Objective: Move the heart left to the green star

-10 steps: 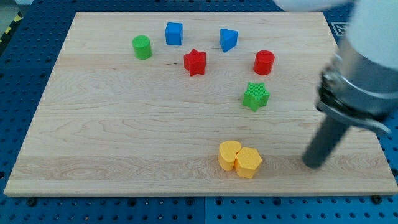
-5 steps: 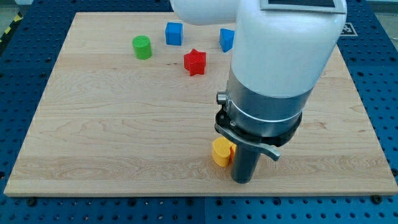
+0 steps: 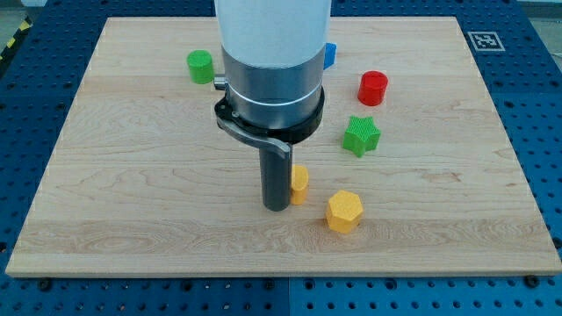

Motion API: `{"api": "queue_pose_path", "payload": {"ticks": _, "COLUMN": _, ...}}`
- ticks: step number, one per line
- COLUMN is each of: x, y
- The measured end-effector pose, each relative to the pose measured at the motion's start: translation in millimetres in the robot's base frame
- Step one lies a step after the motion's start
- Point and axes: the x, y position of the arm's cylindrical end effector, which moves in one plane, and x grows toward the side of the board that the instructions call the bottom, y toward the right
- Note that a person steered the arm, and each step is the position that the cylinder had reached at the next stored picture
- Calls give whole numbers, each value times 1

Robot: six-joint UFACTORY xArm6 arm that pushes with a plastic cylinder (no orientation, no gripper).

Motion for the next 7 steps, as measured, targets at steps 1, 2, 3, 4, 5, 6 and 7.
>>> {"api": "queue_pose_path", "payload": {"ticks": 1, "x": 13, "y": 6}}
{"api": "queue_pose_path", "payload": {"ticks": 2, "x": 16, "y": 14}}
{"api": "queue_pose_path", "payload": {"ticks": 3, "x": 7, "y": 14}}
{"api": "queue_pose_path", "payload": {"ticks": 4, "x": -6, "y": 14}}
{"api": "queue_pose_path", "payload": {"ticks": 5, "x": -10, "y": 14}}
{"api": "queue_pose_path", "payload": {"ticks": 6, "x": -10, "y": 16}}
{"api": "queue_pose_path", "payload": {"ticks": 7, "x": 0, "y": 27}}
